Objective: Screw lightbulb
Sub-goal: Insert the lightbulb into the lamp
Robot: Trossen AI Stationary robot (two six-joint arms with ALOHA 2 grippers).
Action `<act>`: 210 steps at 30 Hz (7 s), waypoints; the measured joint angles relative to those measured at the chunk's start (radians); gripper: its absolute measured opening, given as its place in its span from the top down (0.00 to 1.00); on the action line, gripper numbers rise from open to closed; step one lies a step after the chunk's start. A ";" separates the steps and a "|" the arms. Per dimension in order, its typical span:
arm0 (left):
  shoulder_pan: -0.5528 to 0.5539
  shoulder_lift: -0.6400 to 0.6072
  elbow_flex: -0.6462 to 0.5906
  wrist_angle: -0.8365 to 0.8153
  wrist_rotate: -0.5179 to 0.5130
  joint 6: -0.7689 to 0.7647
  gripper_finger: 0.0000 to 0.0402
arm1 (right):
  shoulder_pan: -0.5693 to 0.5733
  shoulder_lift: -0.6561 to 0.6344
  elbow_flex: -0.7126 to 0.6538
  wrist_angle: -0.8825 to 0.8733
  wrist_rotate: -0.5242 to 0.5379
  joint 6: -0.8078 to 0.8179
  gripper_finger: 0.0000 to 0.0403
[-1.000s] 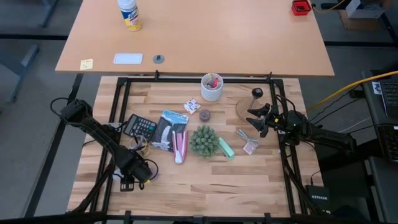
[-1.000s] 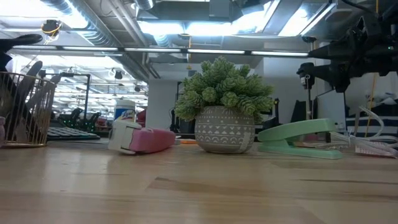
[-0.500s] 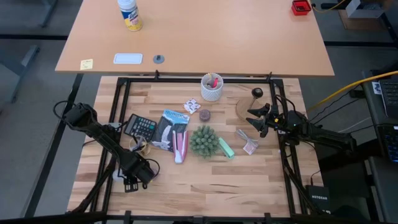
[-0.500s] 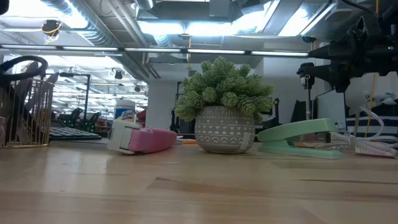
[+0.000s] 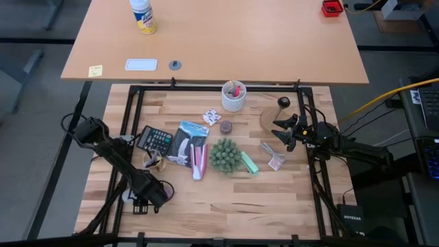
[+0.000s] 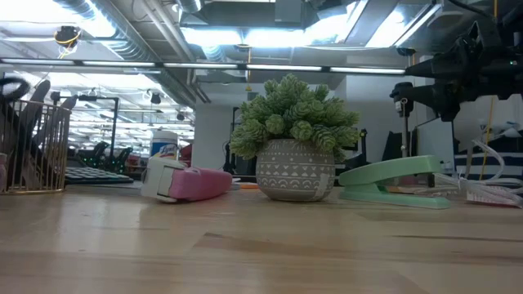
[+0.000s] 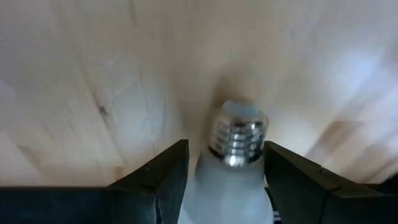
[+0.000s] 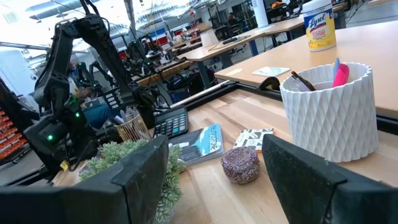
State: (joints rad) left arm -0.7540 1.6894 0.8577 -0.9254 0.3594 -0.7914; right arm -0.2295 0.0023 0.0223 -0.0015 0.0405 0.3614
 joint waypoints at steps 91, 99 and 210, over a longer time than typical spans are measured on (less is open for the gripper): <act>0.673 0.074 0.605 0.653 -0.408 0.776 0.65 | 0.000 0.000 -0.001 0.006 -0.026 -0.011 0.34; 0.726 0.074 0.605 0.887 -0.396 0.804 0.65 | 0.000 0.000 -0.001 0.006 -0.025 -0.012 0.34; 0.782 0.504 0.605 1.076 -0.615 1.932 0.44 | 0.000 0.000 0.000 0.012 0.001 0.339 0.34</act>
State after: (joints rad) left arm 0.0280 2.1933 1.4624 0.1509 -0.2557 1.1404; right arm -0.2295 0.0023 0.0223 0.0105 0.0418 0.7006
